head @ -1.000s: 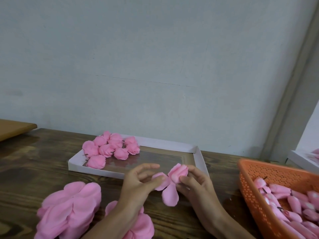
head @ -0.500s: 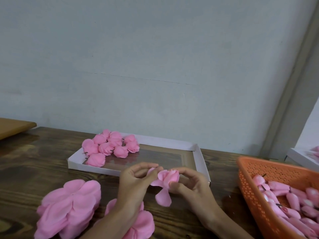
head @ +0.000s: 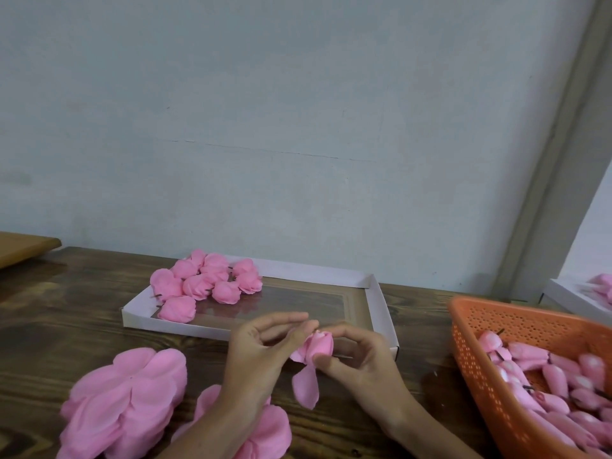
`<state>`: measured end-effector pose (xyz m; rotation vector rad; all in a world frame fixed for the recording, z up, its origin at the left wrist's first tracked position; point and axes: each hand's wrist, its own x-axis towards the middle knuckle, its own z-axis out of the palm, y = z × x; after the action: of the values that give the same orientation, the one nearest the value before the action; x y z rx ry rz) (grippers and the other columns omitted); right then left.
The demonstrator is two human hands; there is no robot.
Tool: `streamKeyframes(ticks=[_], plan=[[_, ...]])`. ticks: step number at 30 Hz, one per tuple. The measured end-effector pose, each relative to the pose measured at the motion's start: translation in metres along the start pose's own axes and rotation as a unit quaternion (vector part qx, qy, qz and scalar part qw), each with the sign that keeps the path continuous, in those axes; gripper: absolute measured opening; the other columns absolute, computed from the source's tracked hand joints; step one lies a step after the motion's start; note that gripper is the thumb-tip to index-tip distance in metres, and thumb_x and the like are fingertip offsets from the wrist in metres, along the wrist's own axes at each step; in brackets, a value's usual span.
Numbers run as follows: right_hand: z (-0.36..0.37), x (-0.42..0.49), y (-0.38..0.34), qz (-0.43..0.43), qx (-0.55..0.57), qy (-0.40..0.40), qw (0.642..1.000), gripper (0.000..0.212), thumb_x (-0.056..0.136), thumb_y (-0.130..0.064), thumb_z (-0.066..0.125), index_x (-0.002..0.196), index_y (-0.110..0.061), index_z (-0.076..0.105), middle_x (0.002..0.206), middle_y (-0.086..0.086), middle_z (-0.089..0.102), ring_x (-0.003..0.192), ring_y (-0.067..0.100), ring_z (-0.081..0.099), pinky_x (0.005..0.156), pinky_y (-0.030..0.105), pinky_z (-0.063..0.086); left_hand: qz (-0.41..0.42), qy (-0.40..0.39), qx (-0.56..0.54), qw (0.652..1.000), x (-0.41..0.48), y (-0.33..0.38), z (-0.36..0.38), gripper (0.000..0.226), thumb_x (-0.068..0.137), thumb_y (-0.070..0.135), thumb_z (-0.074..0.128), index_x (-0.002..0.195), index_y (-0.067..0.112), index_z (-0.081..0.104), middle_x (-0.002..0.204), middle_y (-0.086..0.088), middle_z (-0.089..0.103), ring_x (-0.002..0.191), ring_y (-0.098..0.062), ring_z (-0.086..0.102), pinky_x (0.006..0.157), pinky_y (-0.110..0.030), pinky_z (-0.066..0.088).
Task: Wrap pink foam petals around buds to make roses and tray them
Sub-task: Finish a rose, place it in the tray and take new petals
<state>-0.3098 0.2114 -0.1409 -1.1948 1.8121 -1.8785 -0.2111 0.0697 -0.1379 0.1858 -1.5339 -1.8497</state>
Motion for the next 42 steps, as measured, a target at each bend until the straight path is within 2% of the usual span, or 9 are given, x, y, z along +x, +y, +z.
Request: streamKeyframes(ticks=[4,7,9,14,20,31,34,38,42], plan=[[-0.004,0.001,0.0,0.012,0.031,0.016,0.999,0.018,0.089,0.0,0.079,0.099,-0.015,0.082,0.116,0.003,0.078,0.107,0.024,0.075,0.088,0.031,0.06,-0.021,-0.013,-0.043,0.999,0.0,0.002,0.0,0.024,0.09,0.033,0.07,0.106,0.02,0.082,0.105,-0.014,0.08,0.101,-0.027,0.078,0.08,-0.028,0.062],[-0.005,0.002,-0.002,0.028,0.064,0.031,0.997,0.02,0.084,-0.013,0.083,0.104,-0.014,0.081,0.111,0.011,0.078,0.106,0.026,0.075,0.087,0.031,0.06,-0.032,-0.013,-0.058,0.998,0.004,-0.001,-0.004,0.02,0.101,0.01,0.06,0.105,0.014,0.08,0.108,-0.019,0.078,0.103,-0.034,0.076,0.08,-0.035,0.064],[-0.005,0.002,-0.003,0.032,0.083,0.018,0.996,0.03,0.079,-0.021,0.083,0.107,-0.01,0.08,0.115,0.015,0.076,0.107,0.03,0.075,0.088,0.034,0.06,-0.017,-0.025,0.0,1.0,0.005,-0.004,-0.006,0.025,0.092,-0.003,0.069,0.1,0.017,0.082,0.105,-0.014,0.08,0.102,-0.028,0.077,0.08,-0.029,0.062],[-0.005,0.001,-0.005,0.017,0.125,0.009,0.992,0.032,0.082,-0.005,0.08,0.112,-0.006,0.072,0.112,0.018,0.076,0.101,0.035,0.077,0.086,0.037,0.062,-0.008,-0.054,0.008,0.999,0.006,-0.008,-0.007,0.031,0.066,0.026,0.089,0.095,0.016,0.085,0.1,-0.013,0.081,0.094,-0.024,0.078,0.077,-0.021,0.059],[-0.001,0.0,-0.006,-0.009,0.13,0.016,0.991,0.033,0.086,0.004,0.08,0.105,0.008,0.053,0.112,0.019,0.077,0.101,0.031,0.077,0.085,0.035,0.062,-0.019,-0.052,-0.015,0.998,0.01,-0.013,-0.008,0.031,0.061,0.028,0.093,0.086,0.013,0.084,0.1,-0.013,0.081,0.091,-0.02,0.078,0.074,-0.022,0.06],[0.005,0.002,-0.007,-0.072,0.009,0.09,0.993,0.017,0.081,-0.01,0.088,0.093,-0.02,0.082,0.103,0.016,0.062,0.097,0.033,0.065,0.079,0.031,0.057,-0.059,-0.055,-0.105,0.991,0.008,-0.012,-0.007,0.052,0.041,0.037,0.106,0.076,0.01,0.079,0.095,-0.029,0.077,0.083,-0.033,0.077,0.078,-0.04,0.066],[0.007,0.0,-0.009,-0.038,0.02,0.093,0.995,0.023,0.081,-0.024,0.086,0.103,-0.027,0.08,0.102,0.009,0.069,0.095,0.023,0.07,0.081,0.03,0.06,-0.066,-0.03,-0.148,0.986,0.008,-0.011,-0.005,0.031,0.052,0.018,0.099,0.073,0.009,0.078,0.084,-0.025,0.076,0.073,-0.028,0.076,0.067,-0.033,0.064],[0.011,-0.003,-0.005,0.089,0.061,0.075,0.991,0.049,0.075,-0.028,0.093,0.113,-0.012,0.065,0.085,0.006,0.071,0.078,0.02,0.072,0.064,0.029,0.06,-0.063,0.016,-0.174,0.983,0.011,-0.011,-0.006,0.043,0.061,0.015,0.088,0.102,0.007,0.075,0.098,-0.025,0.077,0.079,-0.026,0.076,0.069,-0.031,0.063],[0.011,-0.003,-0.001,0.066,0.041,0.082,0.994,0.023,0.074,-0.006,0.093,0.082,-0.006,0.071,0.071,0.007,0.073,0.064,0.022,0.069,0.059,0.029,0.057,-0.062,0.029,-0.176,0.982,0.013,-0.011,-0.01,0.057,0.068,0.018,0.086,0.123,0.017,0.073,0.105,-0.017,0.079,0.096,-0.025,0.078,0.077,-0.03,0.063]])
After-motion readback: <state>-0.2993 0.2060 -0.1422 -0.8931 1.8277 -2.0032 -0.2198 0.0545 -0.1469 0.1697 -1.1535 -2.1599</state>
